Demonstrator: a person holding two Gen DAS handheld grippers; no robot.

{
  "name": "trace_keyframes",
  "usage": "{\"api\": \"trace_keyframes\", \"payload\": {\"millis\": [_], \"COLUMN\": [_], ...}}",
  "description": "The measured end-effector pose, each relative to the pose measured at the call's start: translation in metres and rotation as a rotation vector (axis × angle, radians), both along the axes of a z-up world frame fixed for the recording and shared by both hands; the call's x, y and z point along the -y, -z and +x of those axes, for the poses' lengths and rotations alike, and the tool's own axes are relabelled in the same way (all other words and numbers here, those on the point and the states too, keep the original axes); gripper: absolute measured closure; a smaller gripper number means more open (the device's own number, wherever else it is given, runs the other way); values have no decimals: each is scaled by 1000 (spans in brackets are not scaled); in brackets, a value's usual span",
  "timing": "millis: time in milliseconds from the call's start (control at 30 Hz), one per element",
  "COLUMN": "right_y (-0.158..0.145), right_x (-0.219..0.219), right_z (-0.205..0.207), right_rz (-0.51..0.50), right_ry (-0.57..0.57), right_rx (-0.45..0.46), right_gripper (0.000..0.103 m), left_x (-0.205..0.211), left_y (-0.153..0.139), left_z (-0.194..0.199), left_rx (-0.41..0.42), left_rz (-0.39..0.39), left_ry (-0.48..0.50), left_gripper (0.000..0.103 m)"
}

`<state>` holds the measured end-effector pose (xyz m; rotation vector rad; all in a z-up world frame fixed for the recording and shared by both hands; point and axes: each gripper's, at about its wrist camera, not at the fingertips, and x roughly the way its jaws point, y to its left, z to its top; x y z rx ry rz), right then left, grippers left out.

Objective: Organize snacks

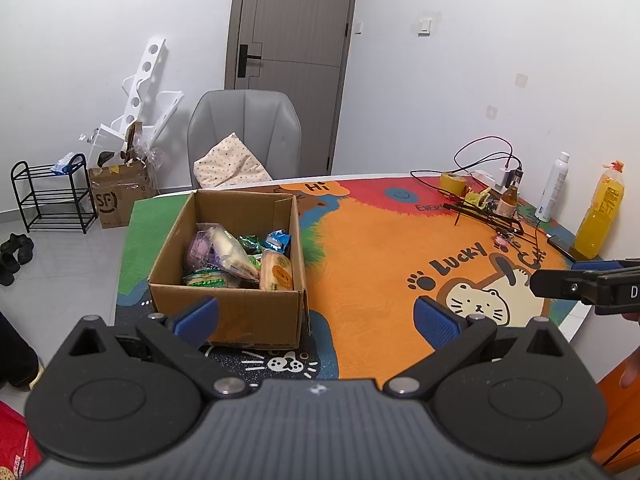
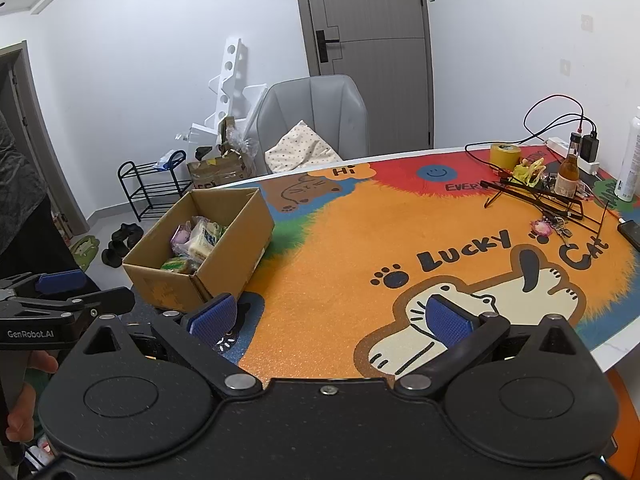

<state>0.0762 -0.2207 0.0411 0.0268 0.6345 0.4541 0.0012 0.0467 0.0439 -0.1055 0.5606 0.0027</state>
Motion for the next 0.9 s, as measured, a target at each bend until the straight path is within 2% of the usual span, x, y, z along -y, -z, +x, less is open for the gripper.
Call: {"api": "trace_keyframes", "payload": {"millis": [400, 900], "right_y": [-1, 2], "right_x": [2, 1], "right_z": [0, 0], "right_rz": [42, 22], "right_ry": [-28, -13], "right_rx": [-24, -24], "right_gripper": [0, 0], "left_x": [0, 1], "left_y": [0, 5], "left_z": [0, -5], "left_rx": [-1, 16], "left_rz": [1, -1], "left_ry": [2, 3], "left_gripper": [0, 0]}}
